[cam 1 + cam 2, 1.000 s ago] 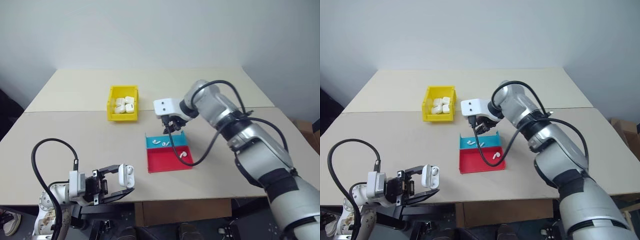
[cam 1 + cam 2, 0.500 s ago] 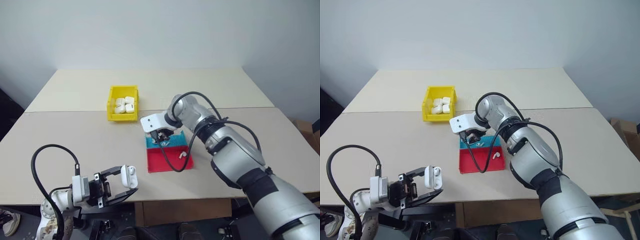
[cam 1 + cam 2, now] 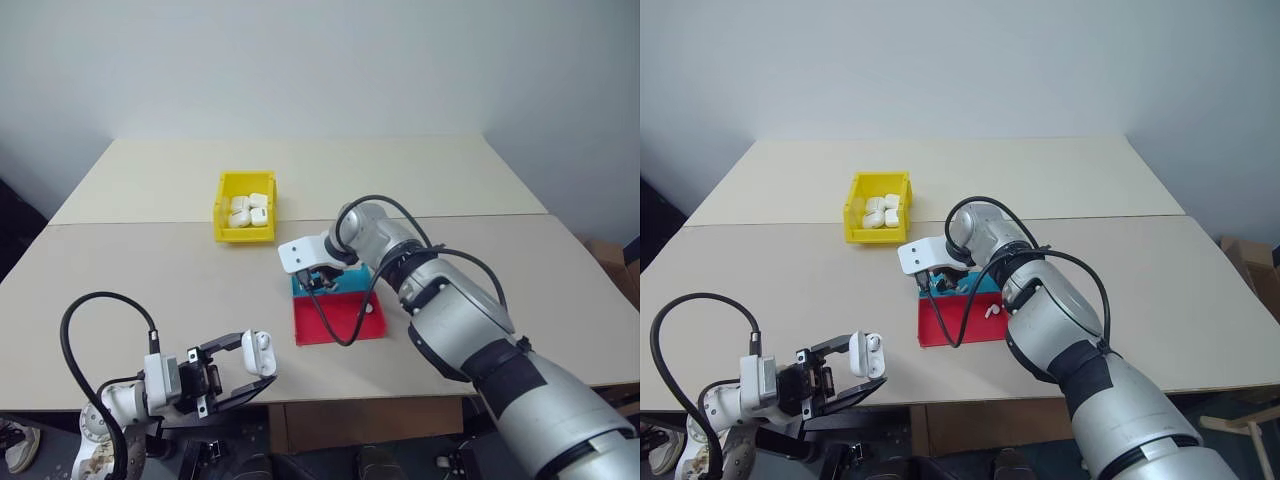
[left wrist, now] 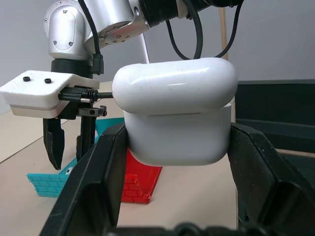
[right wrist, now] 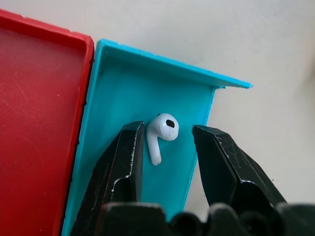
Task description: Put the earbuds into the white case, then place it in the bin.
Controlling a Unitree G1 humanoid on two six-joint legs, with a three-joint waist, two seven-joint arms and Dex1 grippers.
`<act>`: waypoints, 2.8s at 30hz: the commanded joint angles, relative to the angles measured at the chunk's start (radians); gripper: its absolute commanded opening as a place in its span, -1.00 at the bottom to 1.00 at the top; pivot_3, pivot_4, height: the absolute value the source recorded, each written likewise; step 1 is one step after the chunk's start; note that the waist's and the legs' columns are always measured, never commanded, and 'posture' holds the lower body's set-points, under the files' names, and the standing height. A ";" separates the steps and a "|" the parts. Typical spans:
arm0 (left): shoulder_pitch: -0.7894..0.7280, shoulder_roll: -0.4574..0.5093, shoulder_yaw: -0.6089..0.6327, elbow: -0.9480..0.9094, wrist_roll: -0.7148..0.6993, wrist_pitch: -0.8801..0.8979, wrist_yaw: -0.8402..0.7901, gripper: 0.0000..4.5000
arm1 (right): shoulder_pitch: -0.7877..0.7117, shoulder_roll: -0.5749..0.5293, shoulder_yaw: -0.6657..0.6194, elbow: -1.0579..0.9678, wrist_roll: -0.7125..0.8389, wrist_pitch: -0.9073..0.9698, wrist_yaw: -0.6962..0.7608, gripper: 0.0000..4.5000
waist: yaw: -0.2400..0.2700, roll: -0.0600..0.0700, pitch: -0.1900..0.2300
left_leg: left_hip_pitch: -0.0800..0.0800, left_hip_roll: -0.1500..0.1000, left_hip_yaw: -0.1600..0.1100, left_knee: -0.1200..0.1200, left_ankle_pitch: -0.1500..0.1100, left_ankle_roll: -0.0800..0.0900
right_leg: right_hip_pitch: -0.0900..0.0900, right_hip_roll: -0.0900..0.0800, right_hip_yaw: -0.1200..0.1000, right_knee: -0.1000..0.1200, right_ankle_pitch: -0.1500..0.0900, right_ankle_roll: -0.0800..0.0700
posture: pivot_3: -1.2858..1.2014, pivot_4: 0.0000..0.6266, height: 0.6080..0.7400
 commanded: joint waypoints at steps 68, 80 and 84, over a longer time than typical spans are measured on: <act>-0.068 0.015 -0.030 0.042 0.022 -0.079 0.014 0.23 | -0.016 0.029 -0.072 0.037 -0.105 0.003 0.005 -0.50 | -0.001 0.000 0.000 | 0.004 0.000 0.000 0.000 0.000 0.000 | 0.004 0.000 0.000 0.001 0.000 0.000 | 0.03 -0.52 1.00; -0.223 0.005 -0.049 0.100 -0.032 -0.018 -0.002 0.23 | -0.119 -0.155 -0.349 -0.120 0.118 0.176 0.038 -0.50 | 0.006 0.000 0.000 | 0.001 0.000 0.000 0.000 0.000 0.000 | 0.002 0.000 0.000 0.000 0.000 0.000 | 0.03 -0.52 1.00; -0.313 -0.025 -0.067 0.100 -0.050 0.069 0.053 0.23 | -0.053 -0.270 -0.508 -0.445 0.287 0.464 0.108 -0.50 | 0.010 0.000 0.000 | 0.001 0.000 -0.001 0.000 0.000 0.000 | 0.003 0.000 0.000 -0.001 0.000 0.001 | 0.03 -0.52 1.00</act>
